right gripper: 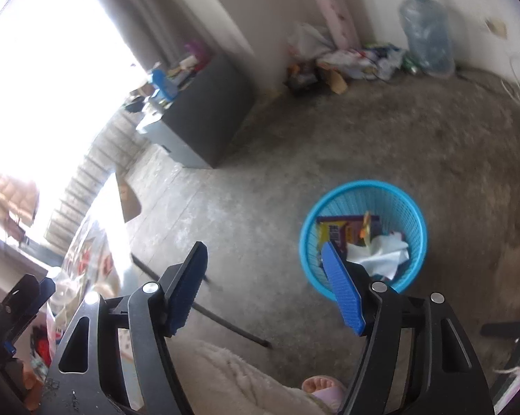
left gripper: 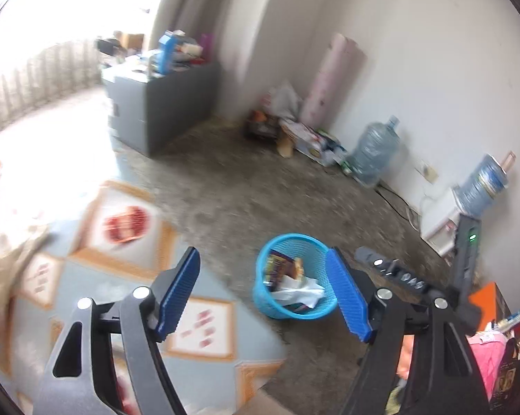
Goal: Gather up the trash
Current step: 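Move both tools back to the items on the table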
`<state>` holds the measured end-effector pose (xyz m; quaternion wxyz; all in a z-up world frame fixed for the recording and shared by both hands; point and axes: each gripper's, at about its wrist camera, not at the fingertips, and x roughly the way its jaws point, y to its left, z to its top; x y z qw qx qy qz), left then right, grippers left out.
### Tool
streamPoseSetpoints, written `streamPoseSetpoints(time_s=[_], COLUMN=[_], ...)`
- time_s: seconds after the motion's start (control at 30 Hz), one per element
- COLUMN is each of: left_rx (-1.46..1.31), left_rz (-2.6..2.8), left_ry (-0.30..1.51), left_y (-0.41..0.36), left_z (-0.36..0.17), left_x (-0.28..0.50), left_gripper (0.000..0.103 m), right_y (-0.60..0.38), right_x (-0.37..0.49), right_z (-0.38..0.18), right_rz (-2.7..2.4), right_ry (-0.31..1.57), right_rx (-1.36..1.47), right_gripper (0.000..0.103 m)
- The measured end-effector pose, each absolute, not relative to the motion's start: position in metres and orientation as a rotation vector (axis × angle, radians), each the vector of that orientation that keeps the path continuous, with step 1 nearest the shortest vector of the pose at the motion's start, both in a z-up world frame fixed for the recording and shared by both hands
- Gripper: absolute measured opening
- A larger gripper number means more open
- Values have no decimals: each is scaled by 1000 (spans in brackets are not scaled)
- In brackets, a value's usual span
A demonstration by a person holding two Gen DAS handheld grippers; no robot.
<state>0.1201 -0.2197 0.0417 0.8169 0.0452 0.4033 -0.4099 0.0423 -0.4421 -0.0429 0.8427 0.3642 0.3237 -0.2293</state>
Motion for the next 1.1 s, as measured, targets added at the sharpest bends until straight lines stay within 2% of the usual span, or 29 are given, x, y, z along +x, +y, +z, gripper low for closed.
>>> streamPoseSetpoints(time_s=[0.2, 0.47, 0.6, 0.8, 1.1], left_rx=[57, -9, -60, -105, -256], left_rz=[-679, -363, -279, -257, -269], left_ry=[792, 683, 649, 612, 659], left_y=[-118, 30, 81, 114, 130], left_z=[52, 58, 58, 57, 33], left_x=[120, 107, 106, 120, 170], left_gripper=[78, 89, 90, 90, 90], right_y=[-404, -347, -317, -272, -229], right_x=[54, 87, 109, 139, 193], right_z=[-23, -4, -1, 1, 15], right_rz=[-413, -232, -121, 2, 109], right_ry=[686, 693, 707, 743, 774], right_rx=[669, 556, 532, 445, 359], right_gripper=[70, 71, 71, 71, 71])
